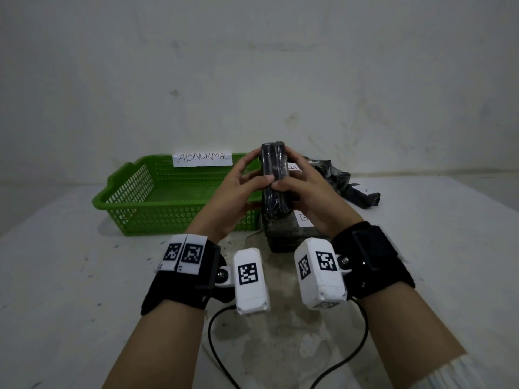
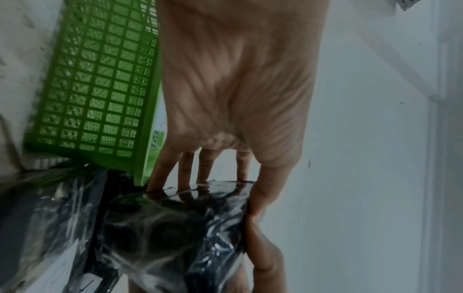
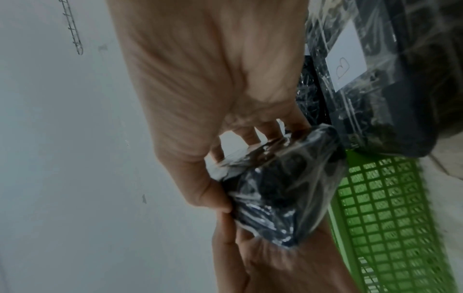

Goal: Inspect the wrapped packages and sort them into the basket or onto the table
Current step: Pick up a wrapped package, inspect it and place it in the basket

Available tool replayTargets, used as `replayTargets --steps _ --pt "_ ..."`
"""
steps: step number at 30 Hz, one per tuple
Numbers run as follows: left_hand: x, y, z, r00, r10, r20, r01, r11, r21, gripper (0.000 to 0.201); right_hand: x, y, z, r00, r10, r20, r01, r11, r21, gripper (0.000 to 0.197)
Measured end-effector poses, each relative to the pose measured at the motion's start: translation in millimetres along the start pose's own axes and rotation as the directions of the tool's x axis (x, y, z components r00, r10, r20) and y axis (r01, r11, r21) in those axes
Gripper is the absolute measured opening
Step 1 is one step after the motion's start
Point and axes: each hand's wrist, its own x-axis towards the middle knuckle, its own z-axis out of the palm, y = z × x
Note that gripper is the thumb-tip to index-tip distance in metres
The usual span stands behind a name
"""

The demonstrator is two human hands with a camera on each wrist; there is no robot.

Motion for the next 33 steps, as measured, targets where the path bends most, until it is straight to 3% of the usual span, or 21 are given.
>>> replayTargets --steps 6,12,16,18,21,23,27,31,33 --pt "4 -3 4 1.000 0.011 -0.027 -0.012 1.000 -0.024 0.048 1 4 -3 0.997 0.034 0.073 -0.033 0.999 -0.023 0.098" --pt "5 -1 8 0.992 0.061 -0.113 -0.074 0.990 -0.119 0.037 0 0 0 0.996 -0.001 -0.085 0.002 1.000 0.009 0.097" --pt "7 9 4 0.985 0.081 -0.151 -0.076 0.996 0.035 0.027 7 0 -8 0.963 0.089 -0.256 -0.032 0.975 0.219 0.059" --pt "7 16 3 0.990 0.070 -0.126 -0.049 0.985 0.166 0.028 7 1 -13 0.946 0.087 -0.312 -0.026 0.981 0.193 0.046" --pt "5 26 5 0.997 0.044 -0.066 -0.018 0.933 0.359 0.027 7 -1 -16 0.931 0.050 -0.362 -0.009 0.993 0.115 0.042" --pt "4 31 8 0.999 -0.002 -0.054 0.024 0.908 0.419 0.037 6 -4 -17 0.931 0.011 -0.365 0.020 0.996 0.082 0.051" --pt "3 35 17 0.991 -0.133 -0.003 0.128 0.944 0.305 0.053 2 -13 -12 0.949 -0.073 -0.306 0.073 0.997 -0.013 0.057" --pt "6 30 16 0.986 -0.166 -0.007 0.165 0.970 0.181 0.049 -2 -22 -12 0.976 -0.070 -0.205 0.086 0.994 0.070 0.037" --pt "7 28 14 0.986 -0.166 -0.002 0.164 0.969 0.183 0.041 -2 -21 -13 0.984 -0.056 -0.168 0.067 0.996 0.056 0.036"
